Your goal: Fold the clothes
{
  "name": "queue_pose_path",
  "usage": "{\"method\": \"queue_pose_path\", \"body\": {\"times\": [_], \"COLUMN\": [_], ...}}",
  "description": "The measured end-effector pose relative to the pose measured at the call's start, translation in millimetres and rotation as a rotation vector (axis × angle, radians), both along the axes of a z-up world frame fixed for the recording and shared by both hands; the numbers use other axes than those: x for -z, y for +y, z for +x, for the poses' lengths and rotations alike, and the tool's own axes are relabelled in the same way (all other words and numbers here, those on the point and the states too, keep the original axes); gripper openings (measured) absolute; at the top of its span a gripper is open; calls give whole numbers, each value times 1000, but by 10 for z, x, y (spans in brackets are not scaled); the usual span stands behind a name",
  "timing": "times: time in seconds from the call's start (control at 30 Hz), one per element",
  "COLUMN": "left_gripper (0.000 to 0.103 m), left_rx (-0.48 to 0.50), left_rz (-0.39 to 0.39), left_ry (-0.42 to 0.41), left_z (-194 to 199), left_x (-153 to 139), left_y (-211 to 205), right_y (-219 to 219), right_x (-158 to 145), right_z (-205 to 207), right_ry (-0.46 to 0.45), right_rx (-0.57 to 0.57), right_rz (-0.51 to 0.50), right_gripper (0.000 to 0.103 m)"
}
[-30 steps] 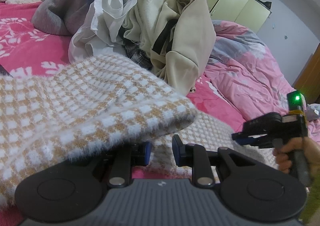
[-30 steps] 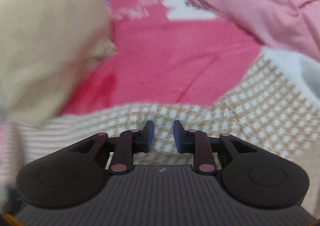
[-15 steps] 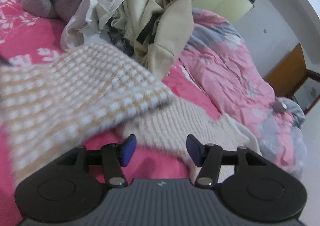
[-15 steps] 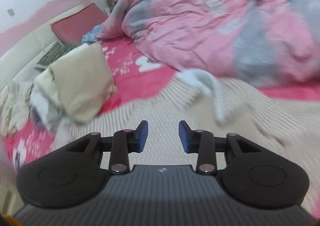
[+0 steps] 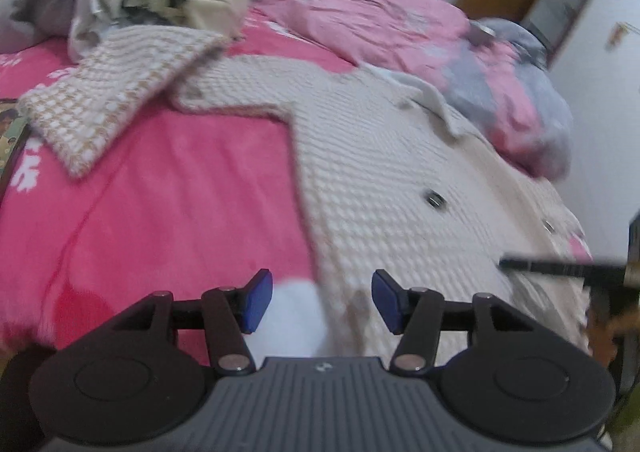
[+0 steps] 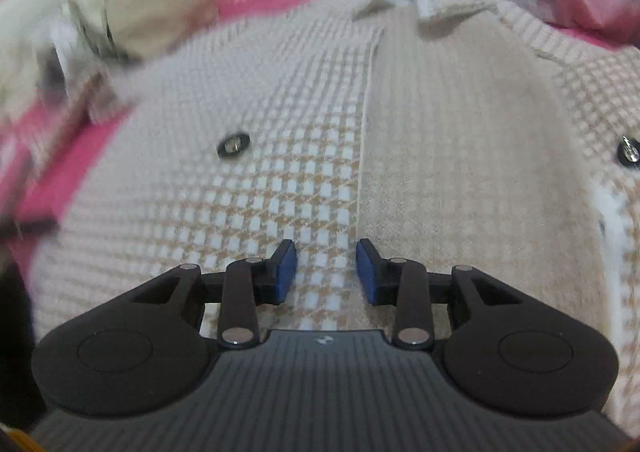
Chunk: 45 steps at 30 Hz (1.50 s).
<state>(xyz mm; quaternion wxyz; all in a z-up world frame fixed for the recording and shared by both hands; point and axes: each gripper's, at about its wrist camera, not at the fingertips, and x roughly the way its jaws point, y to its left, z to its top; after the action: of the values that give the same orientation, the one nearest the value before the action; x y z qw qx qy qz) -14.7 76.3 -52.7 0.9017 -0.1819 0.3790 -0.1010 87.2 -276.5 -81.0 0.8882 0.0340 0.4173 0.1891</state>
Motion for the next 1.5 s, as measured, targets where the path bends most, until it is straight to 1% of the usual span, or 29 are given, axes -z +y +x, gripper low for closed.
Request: {"method": "queue_pose_path", "body": {"times": [0.03,0.1,0.17,0.2,0.3,0.37,0.47,0.57,0.63,0.7,0.87,0.97,1.0,1.03,1.07,1.1,1.2,1.27,1.33,1.37,1.4,1.43,1.47,1.5], "left_gripper": [56,56,56,56,56,56,54,54,54,54,54,53,51,51,51,51,50,50,50,50,50,50,51,51], "left_rx": [32,87,130,150,189,188,154,133,122,114,114,114,113,110,108,108,108,109,116,120,122,123,124,123], "left_rz": [-17,-65,-111,-128,-148,-151,-178,-210,-223,-227,-207,-201,-203,-206,-209,-214,-239,-255,-267,-273,-280,-289,-298,-305], "left_ry": [-2,10,32,47,82,113,147,157,158,159,149,147,149,152,155,158,170,178,185,186,188,191,194,196], "left_z": [-91,-263,-402,-463,-568,-582,-556,-528,-518,-519,-536,-534,-530,-525,-520,-517,-504,-490,-467,-459,-450,-440,-431,-424], "left_x": [-13,-3,48,87,222,321,435,483,499,514,510,512,515,518,521,522,541,555,564,571,580,594,606,614], "left_y": [-12,-42,-78,-106,-208,-262,-274,-255,-265,-279,-317,-321,-319,-317,-315,-309,-271,-247,-227,-217,-208,-199,-192,-188], "right_y": [-104,-400,-785,-979,-1494,-1690,-1852,-1891,-1851,-1803,-1846,-1961,-1986,-2001,-2005,-2013,-2050,-2053,-2050,-2050,-2060,-2093,-2153,-2223], "right_x": [-81,-258,-349,-341,-112,144,474,631,630,588,431,479,508,529,539,533,427,290,272,281,317,413,557,731], "right_z": [-96,-381,-773,-969,-1499,-1711,-1866,-1876,-1820,-1715,-1398,-1194,-1111,-1040,-985,-991,-1315,-1610,-1833,-1937,-2023,-2064,-2077,-2101], "right_ry": [-5,-39,-74,-81,-53,-12,25,4,-10,-9,-39,-47,-42,-40,-39,-49,-137,-219,-261,-278,-286,-273,-240,-196], "right_rx": [30,92,192,248,411,507,622,656,641,624,659,698,708,713,716,716,697,680,684,689,702,733,776,823], "right_rz": [48,183,318,385,580,671,776,891,907,888,744,761,769,767,756,759,831,869,871,869,857,840,856,905], "right_gripper": [33,35,51,51,52,52,53,53,53,53,54,53,51,33,6,5,5,5,4,3,3,3,3,2]}}
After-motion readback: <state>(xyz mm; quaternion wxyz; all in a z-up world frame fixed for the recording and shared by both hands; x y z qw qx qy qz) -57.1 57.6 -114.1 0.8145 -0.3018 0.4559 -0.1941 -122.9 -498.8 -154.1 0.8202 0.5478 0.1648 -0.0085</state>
